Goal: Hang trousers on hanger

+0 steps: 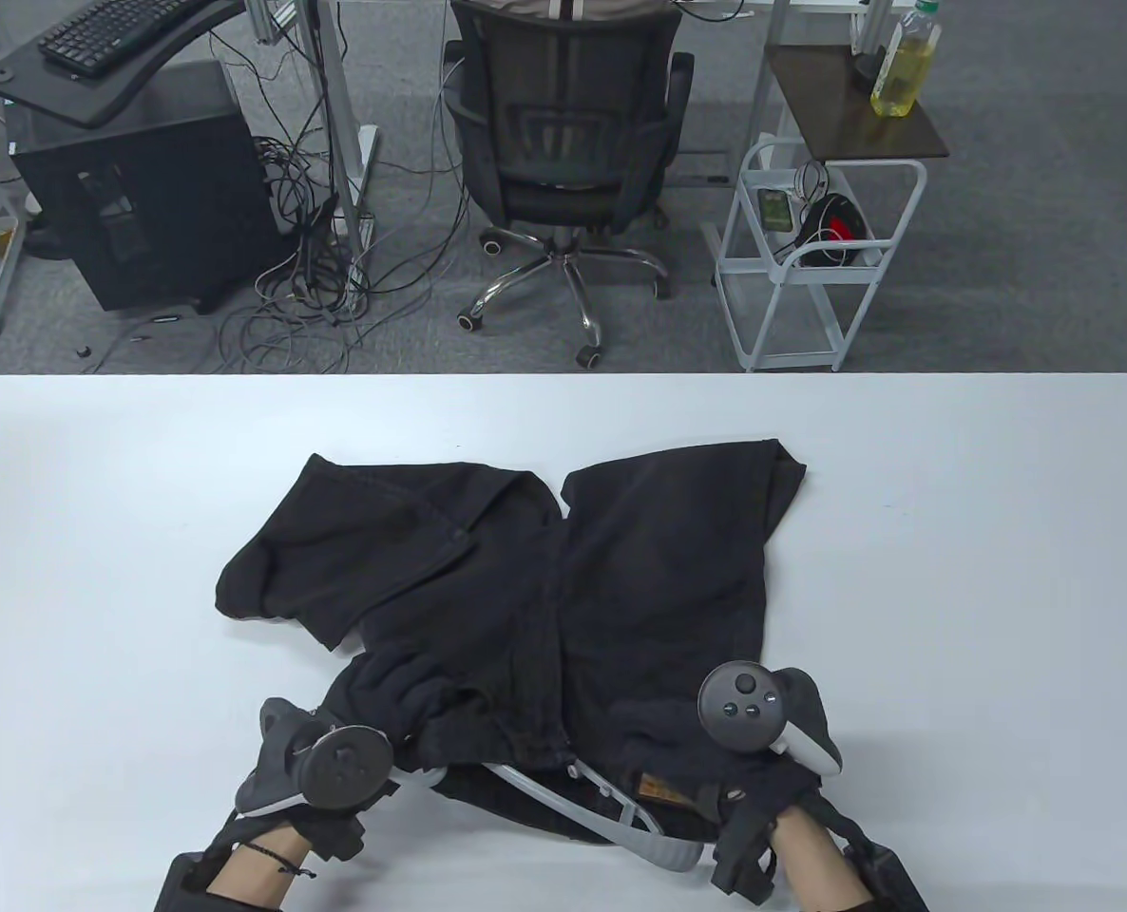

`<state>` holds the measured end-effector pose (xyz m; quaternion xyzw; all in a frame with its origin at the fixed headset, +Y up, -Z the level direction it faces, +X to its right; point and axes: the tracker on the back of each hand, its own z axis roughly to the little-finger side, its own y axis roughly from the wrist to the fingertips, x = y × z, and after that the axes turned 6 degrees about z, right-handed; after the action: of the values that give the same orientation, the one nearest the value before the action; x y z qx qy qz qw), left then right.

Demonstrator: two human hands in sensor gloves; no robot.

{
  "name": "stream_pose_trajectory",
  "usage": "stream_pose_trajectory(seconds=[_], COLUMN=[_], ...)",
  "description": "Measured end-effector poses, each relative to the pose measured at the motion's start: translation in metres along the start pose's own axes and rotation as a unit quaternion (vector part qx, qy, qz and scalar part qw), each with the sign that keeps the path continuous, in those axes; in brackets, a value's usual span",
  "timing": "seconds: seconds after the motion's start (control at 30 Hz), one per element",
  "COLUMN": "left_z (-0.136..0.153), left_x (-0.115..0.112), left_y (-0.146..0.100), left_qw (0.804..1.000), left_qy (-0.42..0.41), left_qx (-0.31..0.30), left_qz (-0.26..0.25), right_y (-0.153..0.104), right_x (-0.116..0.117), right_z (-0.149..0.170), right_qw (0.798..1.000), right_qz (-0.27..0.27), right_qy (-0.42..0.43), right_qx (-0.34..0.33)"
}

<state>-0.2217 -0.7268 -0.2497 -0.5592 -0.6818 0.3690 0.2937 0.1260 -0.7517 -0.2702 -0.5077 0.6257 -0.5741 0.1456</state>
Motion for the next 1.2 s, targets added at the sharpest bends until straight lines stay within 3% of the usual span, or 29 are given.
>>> stream_pose_trajectory(seconds=[0.1,0.23,0.37,0.43,0.57,0.73,0.83,1.0,1.2], left_z=[0.008,0.015,0.019,0.02,0.019,0.015,0.015,0.014,0.006], left_x=[0.005,0.01,0.01,0.011,0.012,0.01,0.01,0.009,0.011], left_y=[-0.004,-0.007,-0.008,-0.009,-0.008,-0.007,-0.008,-0.007,0.005], left_qw=[1.0,0.999,0.999,0.999,0.999,0.999,0.998,0.997,0.995], left_qy=[0.003,-0.004,-0.008,-0.006,-0.008,0.004,0.004,-0.001,-0.001], left_qx=[0.008,0.021,0.028,0.03,0.034,0.036,0.041,0.056,0.092], left_qz=[-0.015,-0.029,-0.031,-0.033,-0.035,-0.038,-0.046,-0.061,-0.047], right_y=[0.008,0.013,0.013,0.006,-0.008,-0.017,-0.017,-0.025,-0.034], right_x=[0.019,0.03,0.017,-0.003,-0.03,-0.042,-0.042,-0.055,-0.062], right_z=[0.005,0.0,-0.002,0.008,0.033,0.04,0.039,0.021,0.005], right_qw=[0.993,0.987,0.992,0.992,0.978,0.956,0.961,0.98,0.981], right_qz=[-0.104,-0.113,0.029,0.097,0.166,0.169,0.148,0.16,0.187], right_qy=[-0.048,-0.112,-0.114,-0.054,0.075,0.191,0.199,0.105,0.039], right_qx=[0.02,0.029,0.04,0.061,0.103,0.143,0.125,0.058,0.031])
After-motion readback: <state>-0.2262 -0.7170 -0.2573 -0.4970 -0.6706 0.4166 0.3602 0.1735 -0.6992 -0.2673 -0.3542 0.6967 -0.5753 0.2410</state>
